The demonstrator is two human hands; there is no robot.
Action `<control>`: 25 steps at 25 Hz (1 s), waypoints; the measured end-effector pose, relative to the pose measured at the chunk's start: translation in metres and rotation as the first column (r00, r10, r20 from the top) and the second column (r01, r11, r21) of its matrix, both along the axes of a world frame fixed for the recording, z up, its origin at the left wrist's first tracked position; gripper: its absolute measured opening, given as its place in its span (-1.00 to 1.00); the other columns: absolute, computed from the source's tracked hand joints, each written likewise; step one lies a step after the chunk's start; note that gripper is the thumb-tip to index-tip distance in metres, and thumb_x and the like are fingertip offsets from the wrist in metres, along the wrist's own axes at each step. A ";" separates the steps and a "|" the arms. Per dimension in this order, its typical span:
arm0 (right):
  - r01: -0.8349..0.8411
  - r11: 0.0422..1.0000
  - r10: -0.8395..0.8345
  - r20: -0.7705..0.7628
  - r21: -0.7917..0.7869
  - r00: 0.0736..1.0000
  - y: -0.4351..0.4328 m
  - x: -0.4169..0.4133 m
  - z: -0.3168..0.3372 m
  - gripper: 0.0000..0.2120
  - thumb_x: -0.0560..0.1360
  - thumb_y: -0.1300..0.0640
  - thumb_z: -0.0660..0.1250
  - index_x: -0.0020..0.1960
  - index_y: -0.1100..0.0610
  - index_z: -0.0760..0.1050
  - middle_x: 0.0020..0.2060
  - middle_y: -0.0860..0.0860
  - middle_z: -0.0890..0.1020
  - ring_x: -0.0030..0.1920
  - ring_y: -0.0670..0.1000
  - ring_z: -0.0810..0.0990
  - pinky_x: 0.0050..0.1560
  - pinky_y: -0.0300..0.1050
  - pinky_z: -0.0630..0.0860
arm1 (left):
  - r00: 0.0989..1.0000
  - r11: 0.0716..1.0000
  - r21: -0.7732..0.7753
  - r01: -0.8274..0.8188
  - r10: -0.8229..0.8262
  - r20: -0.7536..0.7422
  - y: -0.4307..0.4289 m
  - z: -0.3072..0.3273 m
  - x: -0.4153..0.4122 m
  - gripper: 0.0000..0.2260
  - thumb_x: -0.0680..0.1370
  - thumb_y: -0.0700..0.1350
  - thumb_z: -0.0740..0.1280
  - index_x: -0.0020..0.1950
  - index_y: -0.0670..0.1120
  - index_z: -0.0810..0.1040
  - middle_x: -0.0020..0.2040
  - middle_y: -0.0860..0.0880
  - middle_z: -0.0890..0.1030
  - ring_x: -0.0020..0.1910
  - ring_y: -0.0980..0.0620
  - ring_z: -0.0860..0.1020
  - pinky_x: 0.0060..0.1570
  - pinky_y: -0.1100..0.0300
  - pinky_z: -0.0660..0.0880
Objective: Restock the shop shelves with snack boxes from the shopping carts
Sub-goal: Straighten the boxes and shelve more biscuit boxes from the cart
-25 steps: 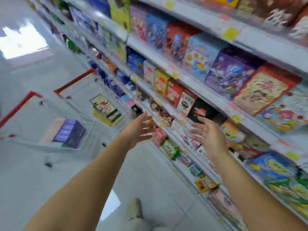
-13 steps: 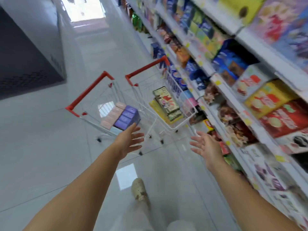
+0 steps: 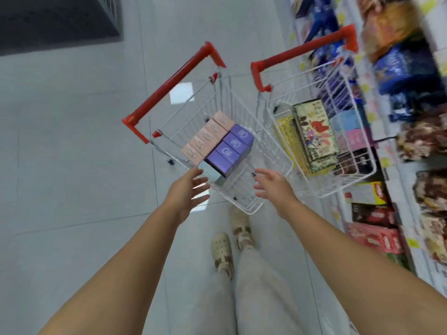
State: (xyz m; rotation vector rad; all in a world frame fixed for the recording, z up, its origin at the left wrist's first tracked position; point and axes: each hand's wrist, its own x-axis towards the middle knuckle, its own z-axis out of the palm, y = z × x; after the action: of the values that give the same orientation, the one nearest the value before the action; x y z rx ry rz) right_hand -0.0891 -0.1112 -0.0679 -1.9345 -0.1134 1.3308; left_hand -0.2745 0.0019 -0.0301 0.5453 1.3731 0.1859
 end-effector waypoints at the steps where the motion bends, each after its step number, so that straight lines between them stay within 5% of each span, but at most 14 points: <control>1: -0.097 0.995 0.098 0.022 -0.023 0.995 0.019 -0.002 -0.018 -0.74 0.60 0.22 0.23 0.27 0.12 0.48 0.00 0.07 0.54 -0.10 0.01 0.55 -0.10 -0.12 0.54 | 1.000 1.000 -0.008 -0.029 0.029 -0.008 0.011 -0.013 0.000 -0.70 0.65 0.04 0.21 0.25 -0.11 0.54 0.15 -0.13 0.60 0.07 -0.07 0.59 0.14 -0.02 0.55; 4: -0.407 0.905 0.416 0.052 -0.129 0.908 0.070 -0.011 -0.074 -0.73 0.58 0.14 0.29 0.26 0.17 0.52 0.02 0.02 0.52 -0.01 0.04 0.54 0.11 -0.01 0.50 | 0.993 0.994 -0.001 -0.112 0.112 -0.027 0.039 -0.045 0.004 -0.79 0.63 0.03 0.25 0.10 -0.06 0.58 0.09 -0.09 0.62 0.01 -0.04 0.62 0.12 -0.01 0.56; 6: -0.547 0.800 0.570 0.028 -0.246 0.821 0.097 -0.022 -0.111 -0.77 0.54 0.01 0.36 0.01 0.19 0.54 -0.13 0.00 0.47 -0.12 0.03 0.53 -0.09 -0.14 0.46 | 0.986 0.986 0.014 -0.165 0.165 -0.037 0.052 -0.063 0.006 -0.79 0.63 0.01 0.24 0.13 -0.07 0.58 0.10 -0.10 0.63 0.03 -0.04 0.63 0.16 -0.02 0.57; 8: -0.505 0.792 0.517 -0.062 -0.342 0.854 0.113 -0.036 -0.141 -0.58 0.45 -0.14 0.44 0.03 0.18 0.44 -0.12 0.07 0.49 -0.14 0.01 0.53 -0.19 -0.22 0.41 | 0.980 0.981 0.036 -0.190 0.192 -0.053 0.060 -0.074 0.007 -0.77 0.63 0.00 0.25 0.18 -0.07 0.58 0.14 -0.09 0.66 0.08 -0.04 0.64 0.14 -0.01 0.59; 10: -0.339 0.860 0.324 -0.104 -0.382 0.940 0.120 -0.050 -0.160 -0.13 0.39 -0.16 0.49 0.45 0.28 0.16 0.31 0.17 0.43 0.27 0.13 0.48 0.14 -0.11 0.43 | 0.977 0.979 0.042 -0.201 0.203 -0.069 0.065 -0.084 0.007 -0.78 0.62 0.00 0.27 0.19 -0.05 0.60 0.12 -0.07 0.68 0.11 -0.05 0.66 0.13 -0.02 0.60; 11: -0.254 0.885 0.244 -0.078 -0.390 0.967 0.121 -0.055 -0.168 -0.03 0.38 -0.13 0.51 0.49 0.31 0.05 0.40 0.19 0.36 0.36 0.17 0.42 0.22 -0.06 0.39 | 0.976 0.979 0.038 -0.202 0.204 -0.071 0.067 -0.088 0.006 -0.78 0.62 0.00 0.28 0.19 -0.04 0.60 0.11 -0.06 0.69 0.11 -0.05 0.66 0.13 -0.02 0.61; 14: -0.071 0.922 0.072 -0.009 -0.380 0.997 0.115 -0.062 -0.185 -0.17 0.35 -0.06 0.56 0.38 0.27 0.19 0.30 0.20 0.46 0.25 0.19 0.50 0.17 -0.03 0.43 | 0.977 0.979 0.047 -0.198 0.201 -0.071 0.069 -0.096 0.006 -0.79 0.62 0.00 0.28 0.19 -0.02 0.60 0.10 -0.04 0.70 0.10 -0.03 0.66 0.10 0.01 0.62; 18: -0.010 0.947 -0.028 -0.114 -0.320 0.993 0.092 -0.051 -0.189 -0.51 0.39 0.10 0.54 0.13 0.17 0.32 0.09 0.14 0.54 -0.01 0.17 0.62 0.05 0.09 0.60 | 0.981 0.986 0.057 -0.159 0.165 -0.104 0.069 -0.102 0.015 -0.78 0.63 -0.01 0.28 0.24 -0.04 0.56 0.12 -0.05 0.67 0.10 -0.03 0.66 0.09 0.05 0.62; 22: 0.079 0.962 -0.148 -0.254 -0.261 0.956 0.076 -0.037 -0.192 -0.73 0.49 0.26 0.43 0.14 0.16 0.46 0.11 0.18 0.59 0.01 0.17 0.64 0.10 0.07 0.60 | 0.985 0.987 0.058 -0.148 0.152 -0.084 0.071 -0.109 0.028 -0.75 0.64 -0.02 0.27 0.27 -0.08 0.54 0.16 -0.11 0.65 0.11 -0.08 0.65 0.14 0.00 0.60; 25: 0.225 0.926 -0.343 -0.432 -0.301 0.834 0.078 -0.036 -0.195 -0.81 0.54 0.29 0.34 0.14 0.17 0.47 0.10 0.19 0.58 0.11 0.18 0.58 0.17 0.09 0.54 | 0.984 0.987 0.056 -0.152 0.156 -0.085 0.069 -0.113 0.031 -0.73 0.63 -0.02 0.29 0.28 -0.10 0.53 0.17 -0.12 0.64 0.11 -0.08 0.66 0.13 0.01 0.61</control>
State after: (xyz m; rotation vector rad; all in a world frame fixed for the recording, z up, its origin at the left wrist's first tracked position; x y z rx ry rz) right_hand -0.1251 -0.0334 -0.2632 -1.6615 0.5886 1.6234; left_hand -0.2435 0.0704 -0.1431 0.4933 1.5020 0.3251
